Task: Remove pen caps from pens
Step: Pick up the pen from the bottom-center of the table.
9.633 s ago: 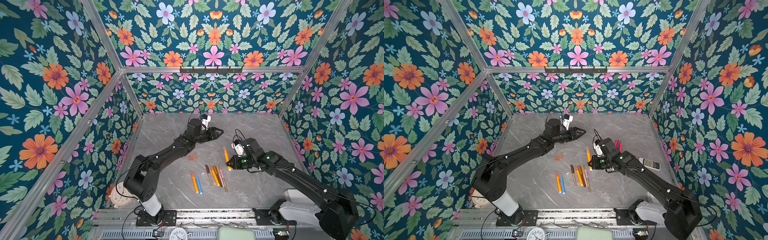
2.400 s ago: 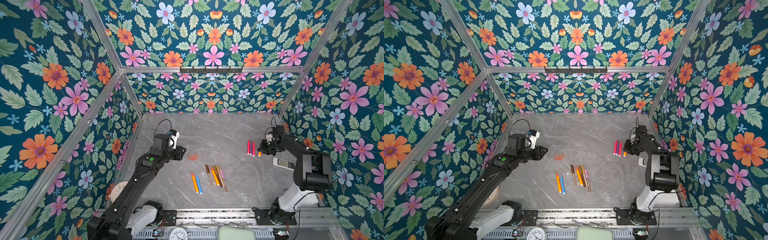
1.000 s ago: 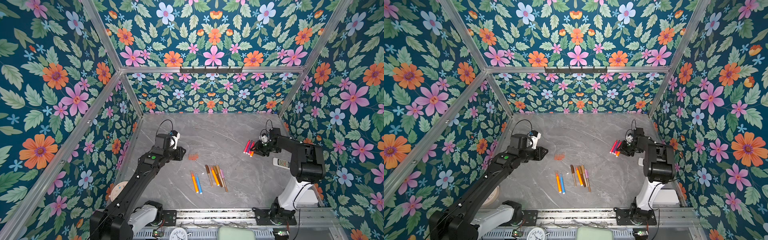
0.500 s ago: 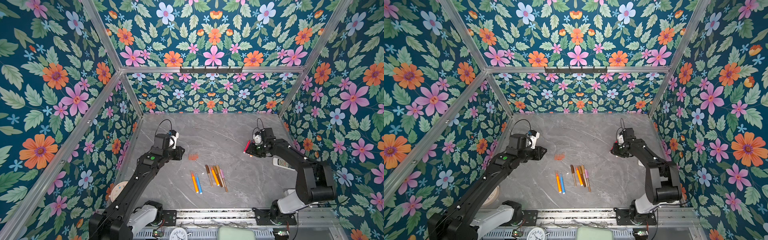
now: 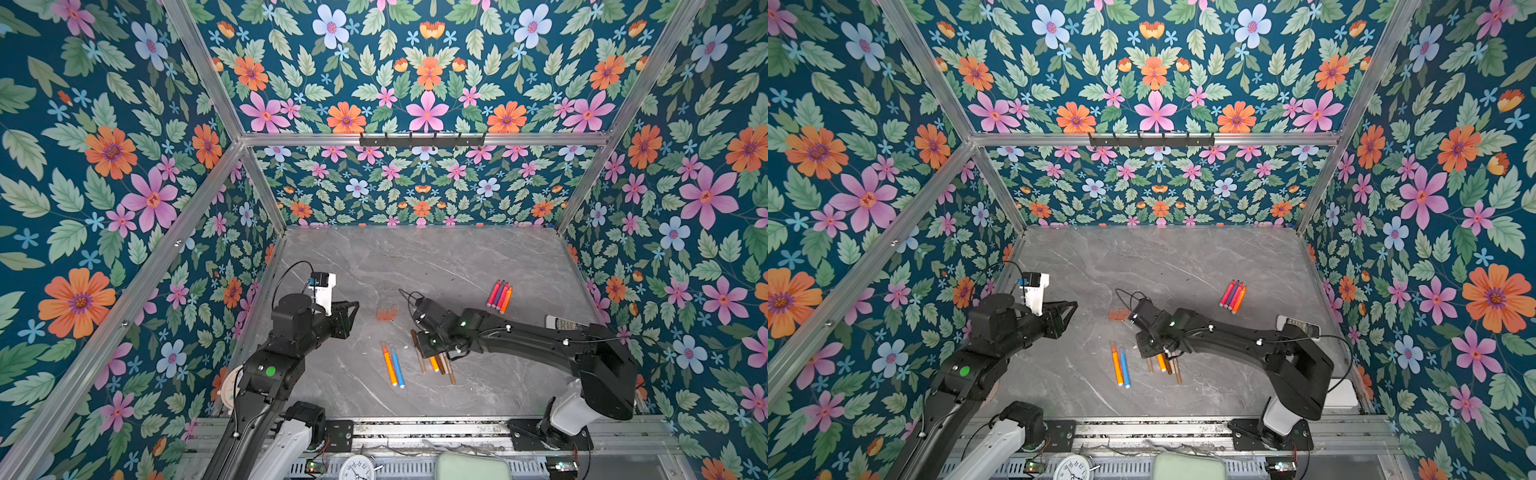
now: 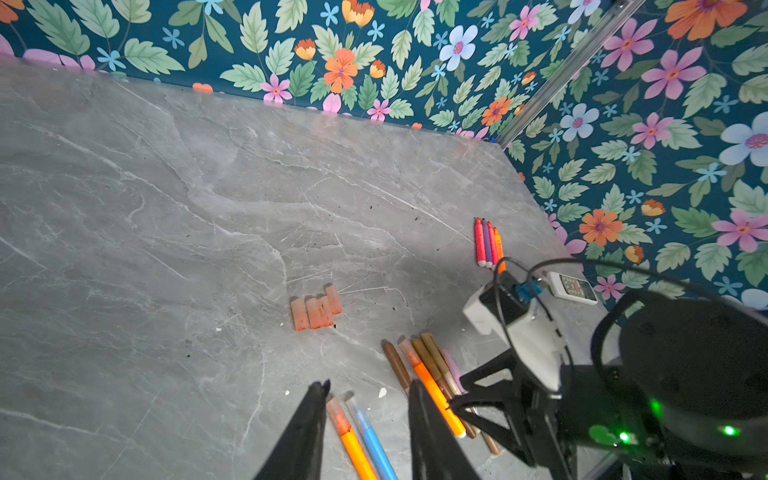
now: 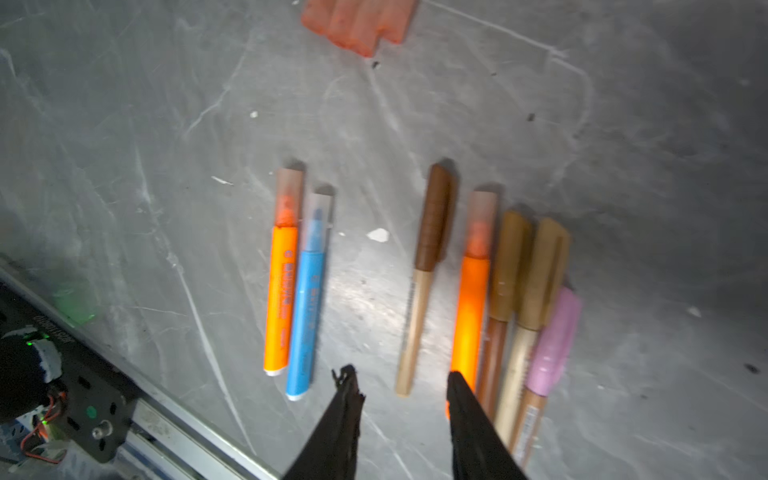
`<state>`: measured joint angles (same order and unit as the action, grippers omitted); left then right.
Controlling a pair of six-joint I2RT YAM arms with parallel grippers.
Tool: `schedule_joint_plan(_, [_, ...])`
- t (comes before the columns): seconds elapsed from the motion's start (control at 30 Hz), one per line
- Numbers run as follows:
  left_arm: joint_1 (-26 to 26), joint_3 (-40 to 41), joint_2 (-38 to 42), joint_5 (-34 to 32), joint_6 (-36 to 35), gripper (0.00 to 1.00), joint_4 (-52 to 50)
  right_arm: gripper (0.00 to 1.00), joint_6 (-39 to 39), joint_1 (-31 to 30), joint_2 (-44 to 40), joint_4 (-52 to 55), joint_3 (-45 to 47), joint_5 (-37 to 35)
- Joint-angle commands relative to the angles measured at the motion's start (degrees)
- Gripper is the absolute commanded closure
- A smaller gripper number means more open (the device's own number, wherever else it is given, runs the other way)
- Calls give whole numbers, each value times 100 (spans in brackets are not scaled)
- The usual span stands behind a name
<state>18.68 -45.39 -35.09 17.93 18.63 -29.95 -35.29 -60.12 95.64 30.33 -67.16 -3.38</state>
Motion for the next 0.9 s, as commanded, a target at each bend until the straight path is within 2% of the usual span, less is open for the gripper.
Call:
schedule_joint_plan(0.0, [2,48,222,-131,150,62,203,67,-638,-372,372,443,-265,-407])
schedule_joint_plan(0.33, [-5,116,377,-377,203,63,288,64,-760,-1023,915,193,-317,-264])
schedule_joint_plan(0.87, [-1,125,521,-387,220,62,297,64,-761,-1193,2045,716,-1603,-281])
